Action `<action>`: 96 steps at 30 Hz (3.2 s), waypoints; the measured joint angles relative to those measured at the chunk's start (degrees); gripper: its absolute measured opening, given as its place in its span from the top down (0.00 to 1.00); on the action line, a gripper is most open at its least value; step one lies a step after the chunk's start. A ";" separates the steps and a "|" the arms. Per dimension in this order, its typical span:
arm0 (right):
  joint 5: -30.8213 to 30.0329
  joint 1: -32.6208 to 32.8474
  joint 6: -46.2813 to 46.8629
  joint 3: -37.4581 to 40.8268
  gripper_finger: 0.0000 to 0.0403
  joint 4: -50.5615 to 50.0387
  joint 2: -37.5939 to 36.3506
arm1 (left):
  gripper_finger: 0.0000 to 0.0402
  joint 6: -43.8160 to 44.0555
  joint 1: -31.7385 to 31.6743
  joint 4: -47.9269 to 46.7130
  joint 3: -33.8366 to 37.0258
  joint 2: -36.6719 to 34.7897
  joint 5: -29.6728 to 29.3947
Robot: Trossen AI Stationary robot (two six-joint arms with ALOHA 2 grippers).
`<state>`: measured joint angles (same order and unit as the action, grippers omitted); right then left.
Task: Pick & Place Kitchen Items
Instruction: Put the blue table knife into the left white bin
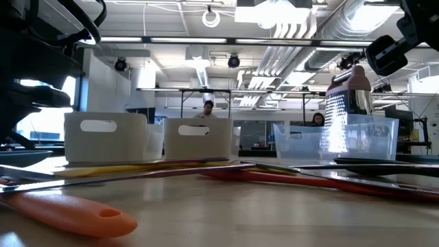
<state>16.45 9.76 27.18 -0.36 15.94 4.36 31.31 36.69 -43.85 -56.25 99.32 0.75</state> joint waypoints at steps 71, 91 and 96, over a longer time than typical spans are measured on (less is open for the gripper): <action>0.22 0.00 -0.37 -0.01 0.99 -3.18 0.31 | 0.92 41.74 -4.88 -46.14 -27.08 -22.53 -69.94; -1.36 0.00 -0.22 -0.02 0.99 -7.89 0.33 | 0.92 49.25 -11.99 2.50 20.76 -46.66 -70.33; -3.21 0.00 -1.87 -0.02 0.99 -8.08 0.33 | 0.92 32.94 -17.07 13.78 20.76 -46.09 -61.82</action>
<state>13.24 9.76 25.30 -0.38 7.86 4.69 64.25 19.61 -30.07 -35.49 53.23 -61.07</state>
